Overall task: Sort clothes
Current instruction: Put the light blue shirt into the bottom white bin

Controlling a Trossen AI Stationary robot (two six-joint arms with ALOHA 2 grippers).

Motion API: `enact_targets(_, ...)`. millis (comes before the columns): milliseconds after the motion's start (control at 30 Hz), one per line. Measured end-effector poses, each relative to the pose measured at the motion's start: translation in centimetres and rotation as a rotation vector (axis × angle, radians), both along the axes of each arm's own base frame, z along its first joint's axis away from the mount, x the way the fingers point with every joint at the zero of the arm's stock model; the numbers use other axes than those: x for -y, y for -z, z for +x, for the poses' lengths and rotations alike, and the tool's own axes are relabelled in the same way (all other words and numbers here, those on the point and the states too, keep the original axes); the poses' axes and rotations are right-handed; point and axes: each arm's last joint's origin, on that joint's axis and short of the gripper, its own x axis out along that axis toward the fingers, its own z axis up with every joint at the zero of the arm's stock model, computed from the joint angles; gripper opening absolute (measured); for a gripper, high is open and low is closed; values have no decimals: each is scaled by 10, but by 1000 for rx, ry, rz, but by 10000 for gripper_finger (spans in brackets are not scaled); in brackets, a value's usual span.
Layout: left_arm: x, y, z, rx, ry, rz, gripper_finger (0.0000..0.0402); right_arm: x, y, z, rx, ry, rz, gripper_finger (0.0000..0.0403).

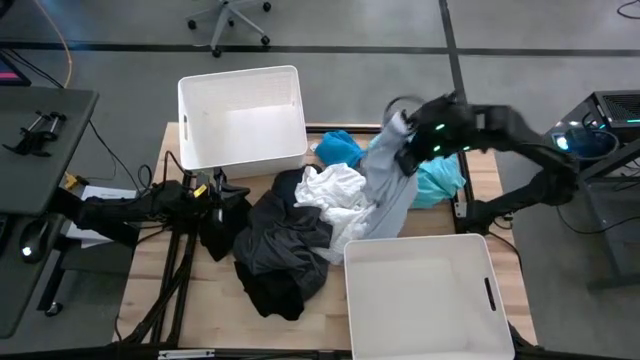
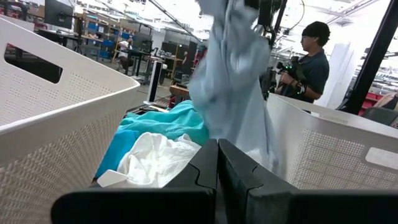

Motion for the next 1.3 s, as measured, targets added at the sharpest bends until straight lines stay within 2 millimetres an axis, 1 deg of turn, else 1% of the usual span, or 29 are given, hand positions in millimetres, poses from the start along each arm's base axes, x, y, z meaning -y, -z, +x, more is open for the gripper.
enact_targets(133, 0, 0, 0, 0, 0, 0, 1, -3, -46, -16, 179, -39, -120, 35)
enact_targets(333, 0, 0, 0, 0, 0, 0, 1, -14, -115, -48, 572, -114, -281, 35)
enact_targets(400, 0, 0, 0, -1, 0, 0, 1, -22, -135, -59, 714, -223, -329, 35)
enact_targets(467, 0, 0, 0, -5, -2, 0, 1, -32, -152, -70, 855, -398, -363, 35)
enact_targets(567, 0, 1, 0, -9, -11, -1, 1, -44, -173, -82, 1063, -592, -357, 35)
enact_targets(667, -1, 1, 0, -9, -20, -2, 1, -53, -188, -86, 1241, -710, -335, 39)
enact_targets(733, -1, 1, 0, -9, -27, -3, 1, -58, -196, -87, 1357, -783, -313, 36)
enact_targets(833, -1, 1, 0, -11, -29, -3, 1, -65, -202, -82, 1434, -858, -235, 35)
enact_targets(1033, -1, 3, 0, -33, -31, -4, 1, -81, -197, -60, 1400, -919, -4, 35)
enact_targets(1133, -1, 4, 0, -42, -31, -8, 1, -90, -194, -50, 1381, -940, 62, 35)
enact_targets(1300, -1, 5, 0, -47, -32, -29, 1, -104, -190, -40, 1352, -946, 139, 35)
